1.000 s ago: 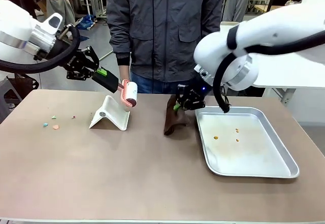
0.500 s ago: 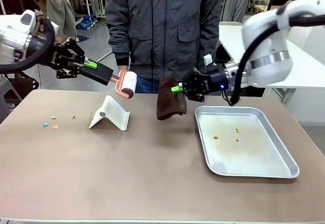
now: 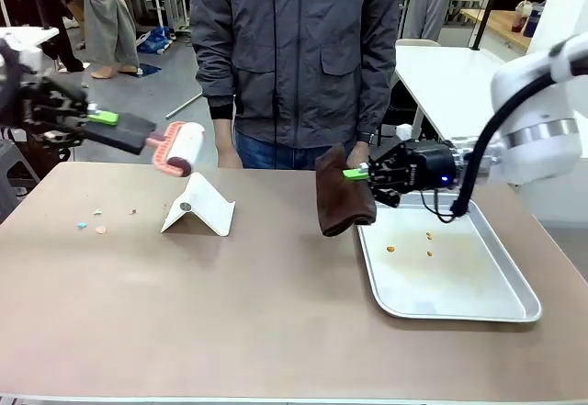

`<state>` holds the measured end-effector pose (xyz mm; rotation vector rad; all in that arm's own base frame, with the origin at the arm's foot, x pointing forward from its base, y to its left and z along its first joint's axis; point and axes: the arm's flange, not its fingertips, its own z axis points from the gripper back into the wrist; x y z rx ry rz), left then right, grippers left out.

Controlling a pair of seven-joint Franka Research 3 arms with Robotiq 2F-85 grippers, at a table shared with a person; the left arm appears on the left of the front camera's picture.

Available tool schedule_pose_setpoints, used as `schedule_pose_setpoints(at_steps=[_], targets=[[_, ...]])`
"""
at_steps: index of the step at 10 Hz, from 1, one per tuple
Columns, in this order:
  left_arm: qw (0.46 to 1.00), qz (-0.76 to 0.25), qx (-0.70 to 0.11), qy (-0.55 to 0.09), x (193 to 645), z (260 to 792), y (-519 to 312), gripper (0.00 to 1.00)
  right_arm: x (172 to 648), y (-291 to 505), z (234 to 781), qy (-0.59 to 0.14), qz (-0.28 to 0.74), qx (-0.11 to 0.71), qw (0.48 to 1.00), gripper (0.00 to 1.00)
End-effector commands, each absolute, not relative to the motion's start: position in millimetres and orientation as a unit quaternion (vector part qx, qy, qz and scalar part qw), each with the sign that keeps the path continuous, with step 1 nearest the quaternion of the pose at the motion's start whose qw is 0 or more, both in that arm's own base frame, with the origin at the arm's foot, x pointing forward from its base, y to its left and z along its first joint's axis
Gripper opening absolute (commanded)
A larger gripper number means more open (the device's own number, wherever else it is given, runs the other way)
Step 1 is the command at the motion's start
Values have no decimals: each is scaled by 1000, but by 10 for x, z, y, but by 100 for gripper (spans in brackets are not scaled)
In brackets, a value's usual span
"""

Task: Clean the surface of the table.
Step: Hold the Lint Roller with your left hand and the towel with your right hand.

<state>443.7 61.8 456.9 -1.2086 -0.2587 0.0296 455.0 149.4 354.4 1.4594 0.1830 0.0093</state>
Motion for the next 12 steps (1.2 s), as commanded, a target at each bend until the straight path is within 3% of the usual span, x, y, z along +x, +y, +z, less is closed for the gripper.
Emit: schedule_pose_setpoints(at_steps=[1, 5, 9, 12], targets=[[797, -45, -590, -120, 4140, 4497, 1047, 18, 4131, 1186, 3723, 52, -88, 684, 723, 0], [756, 11, -642, -127, 3822, 4325, 2038, 18, 3541, 55, 3945, -46, -194, 691, 695, 0], [769, 57, -629, -95, 3756, 4136, 2545, 18, 3381, -880, 3901, -76, -200, 702, 679, 0], [766, 112, -627, -87, 3770, 4027, 2573, 18, 3408, -985, 3801, -105, -221, 684, 687, 0]])
